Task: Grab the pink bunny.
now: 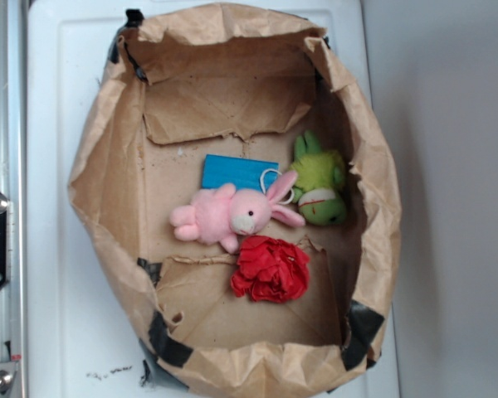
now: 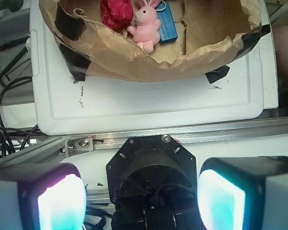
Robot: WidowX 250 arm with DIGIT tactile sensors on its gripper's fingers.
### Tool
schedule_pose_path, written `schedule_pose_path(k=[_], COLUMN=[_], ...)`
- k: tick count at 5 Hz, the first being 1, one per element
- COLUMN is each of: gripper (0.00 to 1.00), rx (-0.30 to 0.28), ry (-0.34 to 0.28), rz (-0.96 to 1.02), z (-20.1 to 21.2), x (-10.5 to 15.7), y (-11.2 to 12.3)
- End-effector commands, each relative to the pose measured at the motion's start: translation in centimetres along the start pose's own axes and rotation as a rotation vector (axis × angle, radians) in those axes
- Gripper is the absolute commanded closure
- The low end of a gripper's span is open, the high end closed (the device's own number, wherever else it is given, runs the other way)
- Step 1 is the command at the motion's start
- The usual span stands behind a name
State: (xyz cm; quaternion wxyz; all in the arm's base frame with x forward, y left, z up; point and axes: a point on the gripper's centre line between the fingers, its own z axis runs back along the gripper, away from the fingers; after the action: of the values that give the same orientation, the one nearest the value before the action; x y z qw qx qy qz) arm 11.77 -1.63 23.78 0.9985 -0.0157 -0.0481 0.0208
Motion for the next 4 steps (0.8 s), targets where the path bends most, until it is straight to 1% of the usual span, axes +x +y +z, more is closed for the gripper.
schedule_pose_path(k=[1,2,3,4], gripper=[0.00,0.00,0.00,0.00], rx=[0.000,0.000,-0.047,-0.050], ry=[0.000,-0.059,-0.092,-0.116], rz=[0.000,-0.003,-0.120,-0.182], z=[0.0,-0.2,-1.1,-2.7], x=[0.0,3.7,6.8,8.8], y=[0.0,1.2,2.6,5.0])
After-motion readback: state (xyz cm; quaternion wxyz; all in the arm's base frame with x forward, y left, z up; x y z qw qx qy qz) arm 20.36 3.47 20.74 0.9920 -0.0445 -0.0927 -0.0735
